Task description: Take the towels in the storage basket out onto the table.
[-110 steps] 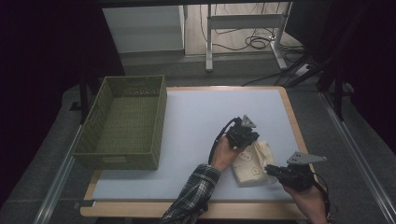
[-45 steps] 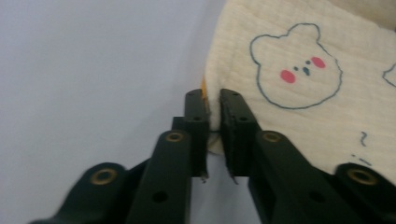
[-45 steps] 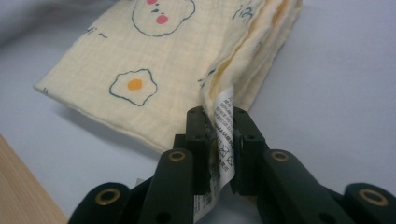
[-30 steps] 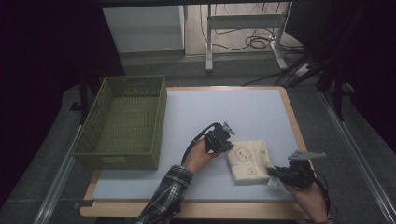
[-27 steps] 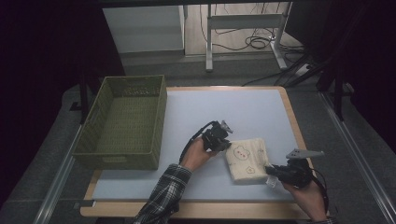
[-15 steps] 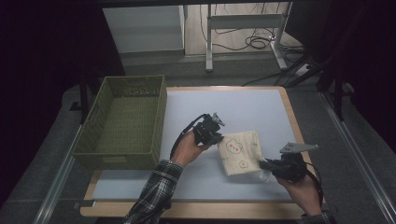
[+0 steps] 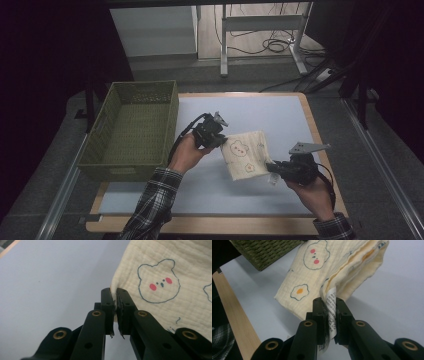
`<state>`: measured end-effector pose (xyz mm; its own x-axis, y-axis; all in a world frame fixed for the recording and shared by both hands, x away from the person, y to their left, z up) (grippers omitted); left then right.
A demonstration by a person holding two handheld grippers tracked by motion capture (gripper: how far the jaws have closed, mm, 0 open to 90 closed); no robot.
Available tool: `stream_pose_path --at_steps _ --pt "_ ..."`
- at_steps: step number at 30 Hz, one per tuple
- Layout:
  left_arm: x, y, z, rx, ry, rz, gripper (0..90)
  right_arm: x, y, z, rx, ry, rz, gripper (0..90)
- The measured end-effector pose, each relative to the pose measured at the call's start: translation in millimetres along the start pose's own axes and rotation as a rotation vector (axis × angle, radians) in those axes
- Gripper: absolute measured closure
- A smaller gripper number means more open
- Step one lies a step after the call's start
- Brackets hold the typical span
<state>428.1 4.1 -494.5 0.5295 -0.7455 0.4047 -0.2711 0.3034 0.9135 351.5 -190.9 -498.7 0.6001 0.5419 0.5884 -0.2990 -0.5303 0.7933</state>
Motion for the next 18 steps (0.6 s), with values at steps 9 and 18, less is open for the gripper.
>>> stream_pose_path --at_steps 9,18 --pt "-10.1 22.8 -15.6 0.039 0.009 -0.01 84.8 22.9 -5.4 -11.1 0.02 0.021 0.013 81.3" --pt "-26.1 39.6 -32.8 0.043 0.048 -0.01 84.8 47.5 -10.5 -21.9 0.039 0.044 0.027 81.3"
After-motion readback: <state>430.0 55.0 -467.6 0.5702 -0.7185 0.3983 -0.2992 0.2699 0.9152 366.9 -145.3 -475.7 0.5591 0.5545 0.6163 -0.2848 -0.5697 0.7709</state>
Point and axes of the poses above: each handheld gripper's, and its own axes: y roughly backward along the jaws, x roughly out of its top, z roughly to its right, the point moved 9 cm from there along -y, roughly forward along the jaws, and after that the axes turned 15 degrees about -z, right-handed, at the moved point
